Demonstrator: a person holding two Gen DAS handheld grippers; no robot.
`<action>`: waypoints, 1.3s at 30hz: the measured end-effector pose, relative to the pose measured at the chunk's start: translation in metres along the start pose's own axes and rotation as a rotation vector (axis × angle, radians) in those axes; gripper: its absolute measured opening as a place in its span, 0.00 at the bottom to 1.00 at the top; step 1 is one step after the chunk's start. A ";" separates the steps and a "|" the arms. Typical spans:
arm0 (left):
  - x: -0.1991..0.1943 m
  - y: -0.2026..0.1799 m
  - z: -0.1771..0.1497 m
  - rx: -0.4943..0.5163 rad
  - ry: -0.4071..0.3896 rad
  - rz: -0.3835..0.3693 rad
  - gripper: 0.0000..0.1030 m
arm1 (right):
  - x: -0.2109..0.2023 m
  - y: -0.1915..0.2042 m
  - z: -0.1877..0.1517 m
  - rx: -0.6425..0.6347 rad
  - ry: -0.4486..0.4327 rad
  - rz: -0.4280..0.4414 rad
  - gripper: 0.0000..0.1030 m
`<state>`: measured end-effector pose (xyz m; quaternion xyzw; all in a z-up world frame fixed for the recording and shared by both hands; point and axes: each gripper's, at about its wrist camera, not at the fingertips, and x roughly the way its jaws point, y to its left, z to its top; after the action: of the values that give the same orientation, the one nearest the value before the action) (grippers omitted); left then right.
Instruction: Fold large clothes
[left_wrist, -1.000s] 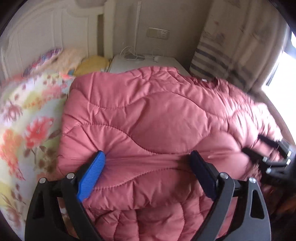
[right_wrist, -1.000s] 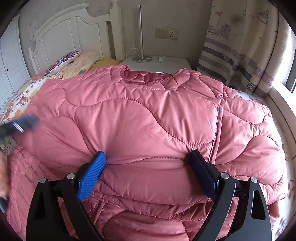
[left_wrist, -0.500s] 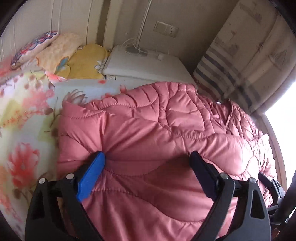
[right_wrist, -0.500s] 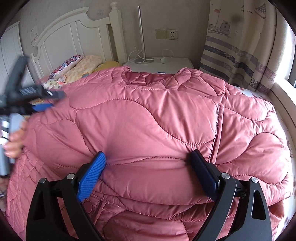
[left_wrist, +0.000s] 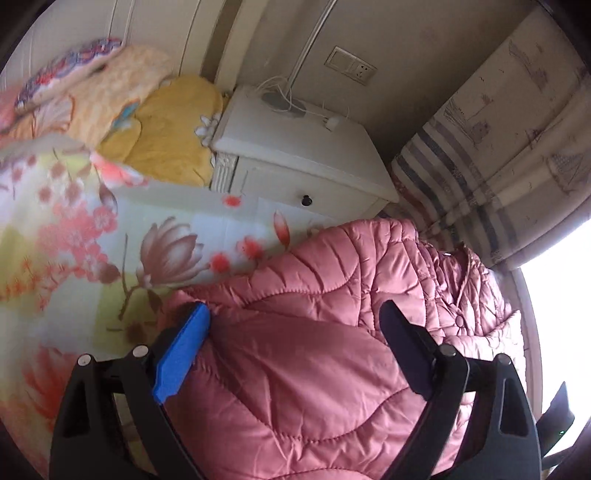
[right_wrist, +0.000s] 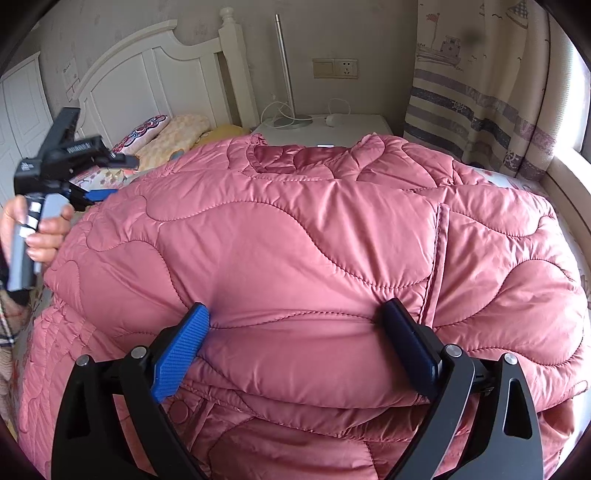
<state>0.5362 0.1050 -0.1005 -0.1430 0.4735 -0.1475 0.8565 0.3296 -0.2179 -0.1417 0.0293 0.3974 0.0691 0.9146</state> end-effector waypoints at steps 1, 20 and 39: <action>-0.003 0.001 0.001 -0.012 -0.017 -0.001 0.89 | 0.000 0.000 0.000 0.000 0.000 0.000 0.89; -0.024 -0.087 -0.083 0.318 -0.151 0.244 0.96 | 0.000 0.000 0.000 0.002 -0.001 0.004 0.90; -0.029 -0.070 -0.131 0.258 -0.124 0.365 0.98 | 0.005 -0.027 0.005 0.073 0.029 -0.109 0.95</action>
<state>0.4013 0.0379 -0.1183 0.0472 0.4154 -0.0404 0.9075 0.3394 -0.2435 -0.1446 0.0401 0.4139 0.0051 0.9094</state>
